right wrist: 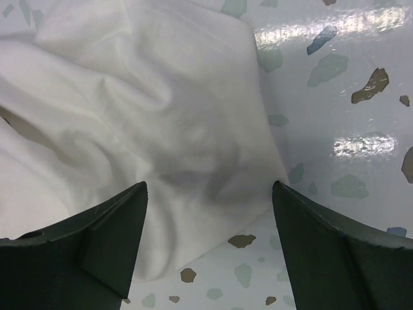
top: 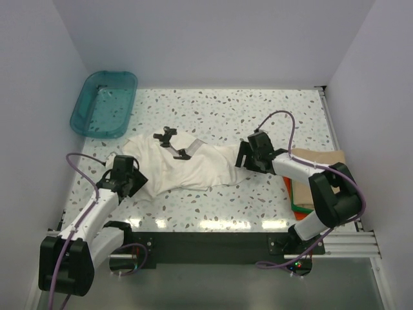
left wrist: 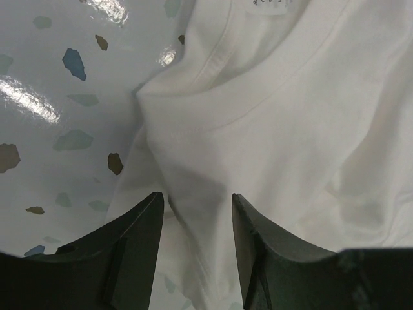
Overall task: Fold and stack the t-shirts
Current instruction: Flatten the tshirt out
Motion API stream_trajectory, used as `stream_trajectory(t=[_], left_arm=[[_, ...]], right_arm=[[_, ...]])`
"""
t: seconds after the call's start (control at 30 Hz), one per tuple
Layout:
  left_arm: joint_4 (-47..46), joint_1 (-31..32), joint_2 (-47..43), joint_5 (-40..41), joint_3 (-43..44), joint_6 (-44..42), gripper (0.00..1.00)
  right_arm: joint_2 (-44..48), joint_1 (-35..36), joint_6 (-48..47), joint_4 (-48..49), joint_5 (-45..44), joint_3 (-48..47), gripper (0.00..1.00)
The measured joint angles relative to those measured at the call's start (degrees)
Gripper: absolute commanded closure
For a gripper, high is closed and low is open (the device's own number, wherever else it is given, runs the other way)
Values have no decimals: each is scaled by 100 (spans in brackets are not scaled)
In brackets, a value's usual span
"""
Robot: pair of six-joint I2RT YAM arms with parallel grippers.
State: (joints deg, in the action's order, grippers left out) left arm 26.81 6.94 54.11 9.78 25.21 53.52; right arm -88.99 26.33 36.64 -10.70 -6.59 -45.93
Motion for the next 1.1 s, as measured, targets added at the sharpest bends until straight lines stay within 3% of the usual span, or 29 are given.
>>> stream_trajectory(t=[0.43,0.6,0.7,0.73,0.83,0.93,0.97,1.03,1.1], left_arm=[[-81,0,234,195,-70,103,50],[-321,2,420,173,-72,109,64],[-525,9,535,116,-72,114,80],[-570,13,564,103,-70,98,89],[-651,22,671,68,-2,74,100],[-651,22,750,46,210,0,100],[-645,22,752,46,289,-20,100],[-634,22,750,48,538,-101,100],[-616,22,741,50,811,-192,100]], right_arm=[[13,-59,79,0,-337,44,19],[11,-136,85,2,-337,44,24],[-15,-201,94,9,-334,44,35],[-48,-212,96,22,-332,44,38],[-131,-240,96,122,-319,42,53],[-195,-243,129,199,-284,39,79],[-216,-243,138,212,-262,39,93],[-236,-245,170,205,-240,28,100],[-234,-249,177,131,-181,2,100]])
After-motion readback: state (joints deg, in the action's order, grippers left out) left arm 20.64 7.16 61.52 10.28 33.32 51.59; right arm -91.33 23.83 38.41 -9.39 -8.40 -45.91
